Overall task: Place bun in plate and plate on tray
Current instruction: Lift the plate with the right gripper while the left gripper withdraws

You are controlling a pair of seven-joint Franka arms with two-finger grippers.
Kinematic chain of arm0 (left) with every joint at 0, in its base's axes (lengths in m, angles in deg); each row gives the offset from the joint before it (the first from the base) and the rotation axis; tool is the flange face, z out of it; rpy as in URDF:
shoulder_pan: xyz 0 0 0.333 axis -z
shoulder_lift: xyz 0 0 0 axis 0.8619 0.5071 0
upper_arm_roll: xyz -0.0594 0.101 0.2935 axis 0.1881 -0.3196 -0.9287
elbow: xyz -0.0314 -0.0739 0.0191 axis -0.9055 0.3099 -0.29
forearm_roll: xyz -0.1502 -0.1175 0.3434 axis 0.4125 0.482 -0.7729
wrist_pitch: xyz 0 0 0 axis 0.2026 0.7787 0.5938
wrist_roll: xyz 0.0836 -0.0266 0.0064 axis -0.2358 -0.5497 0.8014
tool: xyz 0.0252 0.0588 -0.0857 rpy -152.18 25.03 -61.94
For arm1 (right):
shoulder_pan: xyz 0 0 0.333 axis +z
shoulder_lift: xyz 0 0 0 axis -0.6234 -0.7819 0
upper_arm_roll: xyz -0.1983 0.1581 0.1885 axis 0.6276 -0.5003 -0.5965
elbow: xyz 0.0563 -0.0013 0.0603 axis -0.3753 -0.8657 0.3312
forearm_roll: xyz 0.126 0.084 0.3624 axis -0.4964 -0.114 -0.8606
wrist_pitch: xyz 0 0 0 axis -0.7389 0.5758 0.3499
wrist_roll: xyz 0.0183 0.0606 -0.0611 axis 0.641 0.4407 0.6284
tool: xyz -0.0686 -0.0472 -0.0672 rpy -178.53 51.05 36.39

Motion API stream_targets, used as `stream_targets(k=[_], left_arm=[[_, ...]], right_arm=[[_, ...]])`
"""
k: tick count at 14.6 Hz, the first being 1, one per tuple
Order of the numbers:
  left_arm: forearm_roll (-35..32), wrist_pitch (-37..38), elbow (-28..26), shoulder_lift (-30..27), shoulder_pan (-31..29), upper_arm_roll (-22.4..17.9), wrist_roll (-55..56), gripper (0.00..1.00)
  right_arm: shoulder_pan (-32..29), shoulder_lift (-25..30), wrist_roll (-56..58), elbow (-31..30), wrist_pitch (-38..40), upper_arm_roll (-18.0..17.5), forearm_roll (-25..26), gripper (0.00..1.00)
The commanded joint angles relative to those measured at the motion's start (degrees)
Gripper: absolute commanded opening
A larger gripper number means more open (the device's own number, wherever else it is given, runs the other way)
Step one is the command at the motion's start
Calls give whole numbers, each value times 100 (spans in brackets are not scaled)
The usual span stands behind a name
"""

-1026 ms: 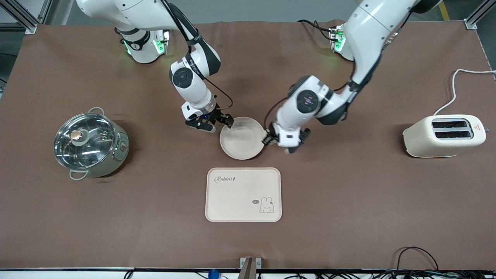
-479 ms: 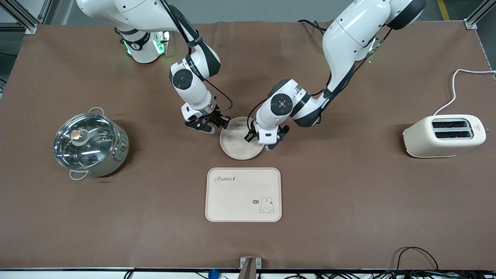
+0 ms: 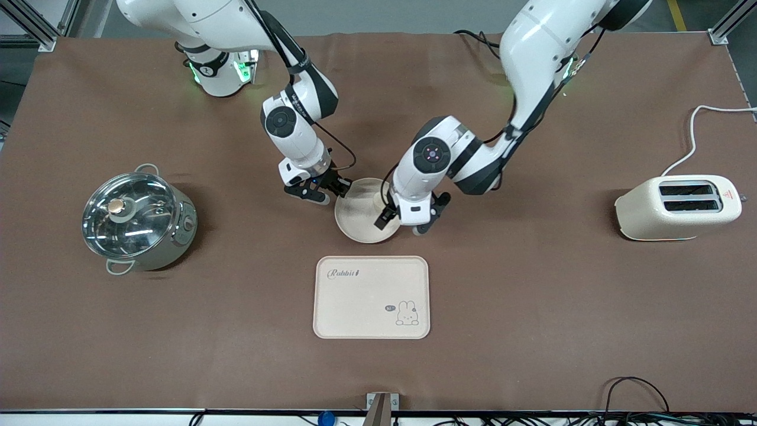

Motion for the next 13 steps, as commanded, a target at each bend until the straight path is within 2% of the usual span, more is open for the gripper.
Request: stream_targets(k=[1,3,5,8,10,13], left_arm=[[-270,1094,-52,-1071,-472,-49,-788,100],[-270,1465,-52,-1599,-929,-49,-1903,100],[-262,1921,26,-2048,-1438,-58,-3343,100],[-279,2896,202,-2444,-2063,-67,-4953,100],[-279,3293,334,-2690,-2511,-67,-6026,100],[-218,3601,370,-3112,-3091,-67,-7406,100]], right_arm=[[86,-57,-31,37,-49,31,-106,2],[8,4,-119,20,-66,22,-115,0],[304,512,-495,2,-40,22,-123,0],[342,524,-462,334,21,101,-10,0],[236,130,-374,939,231,363,209,0],[166,-722,-418,2335,1134,803,211,0]])
